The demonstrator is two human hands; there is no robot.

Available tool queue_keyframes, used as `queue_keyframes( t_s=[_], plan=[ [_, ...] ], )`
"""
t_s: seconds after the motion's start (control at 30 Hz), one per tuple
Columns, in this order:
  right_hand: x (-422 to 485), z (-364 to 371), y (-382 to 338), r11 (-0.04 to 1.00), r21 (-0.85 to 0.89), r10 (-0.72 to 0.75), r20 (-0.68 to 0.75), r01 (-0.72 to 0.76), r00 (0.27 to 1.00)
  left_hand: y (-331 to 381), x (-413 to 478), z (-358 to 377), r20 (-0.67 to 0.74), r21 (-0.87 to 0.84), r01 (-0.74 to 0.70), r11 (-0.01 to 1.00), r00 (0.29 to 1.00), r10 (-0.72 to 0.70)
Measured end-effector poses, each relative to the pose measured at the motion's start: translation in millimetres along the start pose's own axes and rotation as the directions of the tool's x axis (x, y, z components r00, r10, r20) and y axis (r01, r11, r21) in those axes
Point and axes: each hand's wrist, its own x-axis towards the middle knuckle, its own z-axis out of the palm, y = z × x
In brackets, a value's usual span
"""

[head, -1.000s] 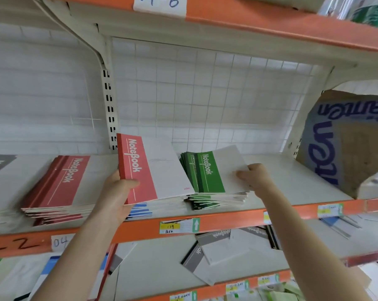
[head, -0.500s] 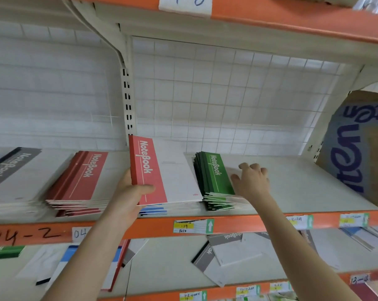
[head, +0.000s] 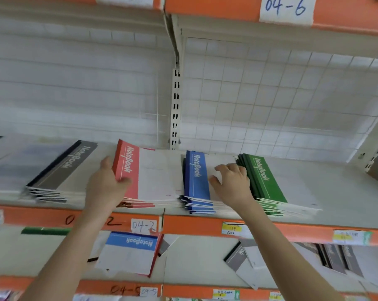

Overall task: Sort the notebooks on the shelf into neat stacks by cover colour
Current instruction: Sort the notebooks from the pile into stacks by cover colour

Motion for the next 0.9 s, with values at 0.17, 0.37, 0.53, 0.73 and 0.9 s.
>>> queue_keyframes(
  t_s=[0.17, 0.37, 0.53, 0.73, 0.9],
  plan=[
    [-3, 4, -14, 0.999, -0.048, -0.004, 0.017, 0.005, 1.0, -10, -7, 3, -0.029, 0.523, -0.132, 0.842, 0.985, 0.172],
    [-10, 16, -12, 0.998, -0.051, -0.029, -0.056, 0.026, 0.998, -13, -35, 42, 0.051, 0.527, -0.48, 0.701, 0.842, 0.537],
    [-25, 36, -14, 0.992, -0.05, -0.122, -0.237, 0.114, 0.964, -24, -37, 64, 0.142, 0.546, -0.522, 0.655, 0.829, 0.541],
    [-33, 46, -15, 0.978, -0.184, -0.153, -0.289, 0.102, 0.945, -26, -20, 69, 0.154, 0.513, -0.56, 0.65, 0.805, 0.573],
    [-35, 59, -5, 0.966, -0.224, -0.196, -0.312, 0.128, 0.93, -30, -17, 69, 0.152, 0.472, -0.594, 0.651, 0.783, 0.604]
  ],
)
